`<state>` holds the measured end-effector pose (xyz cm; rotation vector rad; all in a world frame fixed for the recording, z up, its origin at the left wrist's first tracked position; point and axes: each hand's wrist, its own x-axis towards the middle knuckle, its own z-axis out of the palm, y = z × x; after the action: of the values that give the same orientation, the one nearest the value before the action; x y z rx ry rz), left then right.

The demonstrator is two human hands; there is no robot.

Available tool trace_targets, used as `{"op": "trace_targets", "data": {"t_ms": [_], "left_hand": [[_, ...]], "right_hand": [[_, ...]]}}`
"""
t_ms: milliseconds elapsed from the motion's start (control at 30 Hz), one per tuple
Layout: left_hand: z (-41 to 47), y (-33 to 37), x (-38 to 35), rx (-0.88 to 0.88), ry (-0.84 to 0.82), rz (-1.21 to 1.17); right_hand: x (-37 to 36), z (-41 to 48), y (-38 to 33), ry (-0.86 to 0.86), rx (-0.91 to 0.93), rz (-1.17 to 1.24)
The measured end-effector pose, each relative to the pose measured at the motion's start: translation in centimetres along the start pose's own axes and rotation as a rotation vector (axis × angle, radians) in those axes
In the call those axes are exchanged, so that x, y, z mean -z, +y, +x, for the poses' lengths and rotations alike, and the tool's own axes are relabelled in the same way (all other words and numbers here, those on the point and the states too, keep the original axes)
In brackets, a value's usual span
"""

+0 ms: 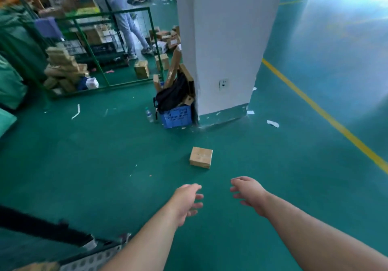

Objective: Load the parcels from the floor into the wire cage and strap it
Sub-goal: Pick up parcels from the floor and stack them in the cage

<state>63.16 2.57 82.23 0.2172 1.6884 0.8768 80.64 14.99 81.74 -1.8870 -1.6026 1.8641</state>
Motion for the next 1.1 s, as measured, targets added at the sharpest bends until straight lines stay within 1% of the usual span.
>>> {"op": "trace_targets", "data": {"t_ms": [167,333,467,533,600,733,833,1000,1100], "left_hand": [[4.8,4.7,2.3,0.015,0.076,0.015],[13.0,9.9,5.2,0.04,0.11,0.073],[20.7,15.7,5.5,0.049,0.072,0.139],[24.9,19.8,5.2,0.076,-0.008,0.202],[25.7,21.4,4.8,0.06,-0.029,0.226],[30.5,28.3,3.4,-0.003,-0.064,0.23],[33.1,31.6,2.0,0.004,-0.104,0.211],[37.3,34.8,0.4,0.026,-0.077,0.223],[39.2,35.7,0.0,0.06,-0.041,0.224]], "right_hand": [[0.5,6.0,-4.2,-0.015,-0.027,0.009],[-0.9,12.4,-8.7,-0.061,-0.048,0.044],[0.2,17.4,-12.6,0.008,-0.083,0.083],[1.5,20.1,-15.2,0.093,-0.118,0.122],[2.2,20.0,-15.6,0.11,-0.141,0.132],[4.3,23.6,-19.2,0.181,-0.15,0.187],[5.7,26.1,-21.2,0.197,-0.165,0.214],[8.7,31.7,-23.9,0.197,-0.162,0.193],[10.2,35.9,-24.9,0.152,-0.174,0.135]]}}
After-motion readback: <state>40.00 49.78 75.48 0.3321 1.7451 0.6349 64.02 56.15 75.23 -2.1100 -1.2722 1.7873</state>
